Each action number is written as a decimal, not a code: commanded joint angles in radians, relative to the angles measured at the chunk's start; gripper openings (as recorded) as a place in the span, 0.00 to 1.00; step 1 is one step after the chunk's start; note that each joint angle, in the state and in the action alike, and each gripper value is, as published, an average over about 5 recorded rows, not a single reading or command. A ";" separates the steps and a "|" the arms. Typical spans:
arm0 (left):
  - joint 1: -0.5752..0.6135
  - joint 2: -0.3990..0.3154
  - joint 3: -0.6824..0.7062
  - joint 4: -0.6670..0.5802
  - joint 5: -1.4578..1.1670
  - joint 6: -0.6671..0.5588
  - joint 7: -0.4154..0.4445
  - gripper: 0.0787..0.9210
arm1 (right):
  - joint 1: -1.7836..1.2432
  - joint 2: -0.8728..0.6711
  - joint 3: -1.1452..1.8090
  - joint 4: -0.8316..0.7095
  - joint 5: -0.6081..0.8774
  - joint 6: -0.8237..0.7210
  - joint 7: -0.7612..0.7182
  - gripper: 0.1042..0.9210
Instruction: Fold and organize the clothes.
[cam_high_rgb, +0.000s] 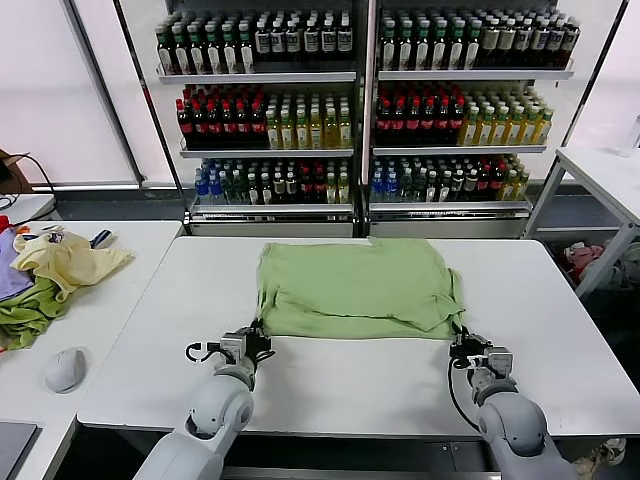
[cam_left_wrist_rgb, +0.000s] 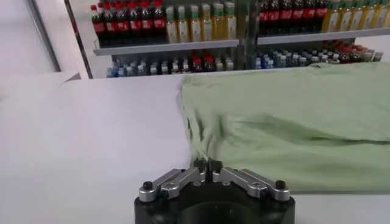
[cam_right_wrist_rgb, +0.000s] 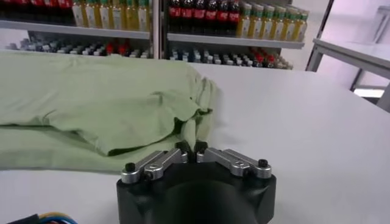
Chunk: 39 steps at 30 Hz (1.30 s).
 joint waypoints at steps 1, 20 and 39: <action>0.087 0.013 -0.017 -0.081 -0.005 0.005 0.000 0.02 | -0.055 -0.007 0.017 0.081 0.005 -0.003 -0.002 0.05; 0.465 0.065 -0.076 -0.421 0.092 0.011 -0.007 0.02 | -0.464 0.010 0.120 0.401 -0.124 0.012 -0.012 0.05; 0.440 0.144 -0.162 -0.502 0.055 -0.004 0.004 0.17 | -0.423 0.000 0.196 0.501 -0.089 0.116 0.012 0.37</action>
